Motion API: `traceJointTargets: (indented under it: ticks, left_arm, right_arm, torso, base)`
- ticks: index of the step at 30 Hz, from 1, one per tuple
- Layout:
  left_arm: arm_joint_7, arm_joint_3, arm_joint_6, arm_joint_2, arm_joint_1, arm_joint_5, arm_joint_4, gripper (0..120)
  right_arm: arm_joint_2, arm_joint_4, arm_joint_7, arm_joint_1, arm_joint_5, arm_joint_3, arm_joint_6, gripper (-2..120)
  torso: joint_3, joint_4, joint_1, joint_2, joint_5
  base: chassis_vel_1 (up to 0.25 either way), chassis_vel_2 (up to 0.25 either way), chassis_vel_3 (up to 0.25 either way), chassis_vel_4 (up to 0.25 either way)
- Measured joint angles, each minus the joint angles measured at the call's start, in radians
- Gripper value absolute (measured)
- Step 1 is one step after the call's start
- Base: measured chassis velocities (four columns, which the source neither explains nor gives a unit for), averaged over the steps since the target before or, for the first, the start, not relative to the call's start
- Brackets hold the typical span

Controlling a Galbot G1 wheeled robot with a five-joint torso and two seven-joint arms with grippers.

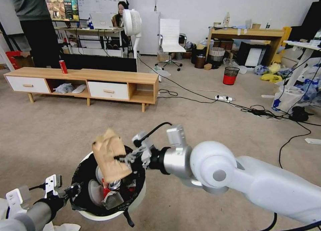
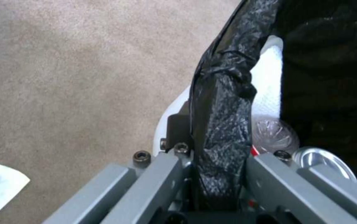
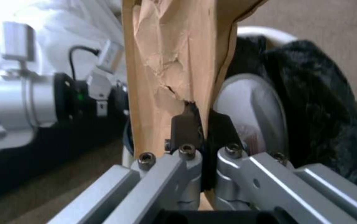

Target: Pick up the trash bin, then pick up the garbage from the floor and place it into the trash bin.

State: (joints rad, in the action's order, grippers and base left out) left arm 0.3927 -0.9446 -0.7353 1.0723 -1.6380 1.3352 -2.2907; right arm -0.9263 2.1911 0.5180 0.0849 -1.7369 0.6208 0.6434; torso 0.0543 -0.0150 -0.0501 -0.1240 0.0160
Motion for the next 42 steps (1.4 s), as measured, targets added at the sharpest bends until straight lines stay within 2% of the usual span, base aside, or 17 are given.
traceJointTargets:
  ticks: [15,31,35,36,38,39,40,41,42]
  left_arm:
    - [-0.004,0.001,0.0,0.008,0.001,-0.004,-0.01,1]
    - [-0.01,0.001,0.0,0.019,-0.003,-0.008,-0.016,1]
    - [-0.012,-0.002,0.0,0.021,-0.008,-0.009,-0.018,1]
    - [-0.012,-0.002,0.0,0.021,-0.008,-0.009,-0.018,1]
    - [-0.013,-0.002,0.0,0.023,-0.009,-0.013,-0.018,1]
    - [-0.013,-0.002,0.0,0.023,-0.009,-0.013,-0.018,1]
    - [-0.014,-0.002,0.0,0.024,-0.009,-0.014,-0.018,1]
    - [-0.015,-0.002,0.0,0.025,-0.01,-0.017,-0.018,1]
    - [-0.015,-0.002,0.0,0.025,-0.01,-0.017,-0.018,1]
  right_arm:
    - [-0.06,-0.06,0.097,0.006,-0.023,0.056,0.087,0]
    - [-0.081,-0.112,0.145,0.033,-0.006,0.061,0.096,0]
    - [-0.087,-0.111,0.151,0.037,-0.006,0.048,0.095,19]
    - [-0.087,-0.111,0.151,0.037,-0.006,0.048,0.095,19]
    - [-0.087,-0.107,0.151,0.037,-0.006,0.042,0.094,30]
    - [-0.087,-0.107,0.151,0.037,-0.006,0.042,0.094,30]
    - [-0.087,-0.105,0.15,0.037,-0.006,0.04,0.094,33]
    - [-0.086,-0.103,0.149,0.037,-0.005,0.035,0.094,42]
    - [-0.086,-0.103,0.149,0.037,-0.005,0.035,0.094,42]
  torso:
    - [0.0,-0.0001,0.0,0.0,-0.0002]
    - [0.0,-0.0001,0.0,0.0,-0.0003]
    - [0.0,0.0,0.0,0.0,-0.0003]
    - [0.0,0.0,0.0,0.0,-0.0003]
    - [0.0,-0.0001,0.0,0.0,-0.0003]
    - [0.0,-0.0001,0.0,0.0,-0.0003]
    - [0.0,0.0,0.0,0.0,-0.0003]
    - [0.0,0.0,0.0,0.0,-0.0003]
    - [0.0,0.0,0.0,0.0,-0.0003]
  base:
    - [0.0,0.0,0.0,0.0]
    - [0.0,0.0,0.0,0.0]
    - [0.0,0.0,0.0,0.0]
    - [0.0,0.0,0.0,0.0]
    - [0.0,0.0,0.0,0.0]
    - [0.0,0.0,0.0,0.0]
    - [0.0,0.0,0.0,0.0]
    - [0.0,0.0,0.0,0.0]
    - [0.0,0.0,0.0,0.0]
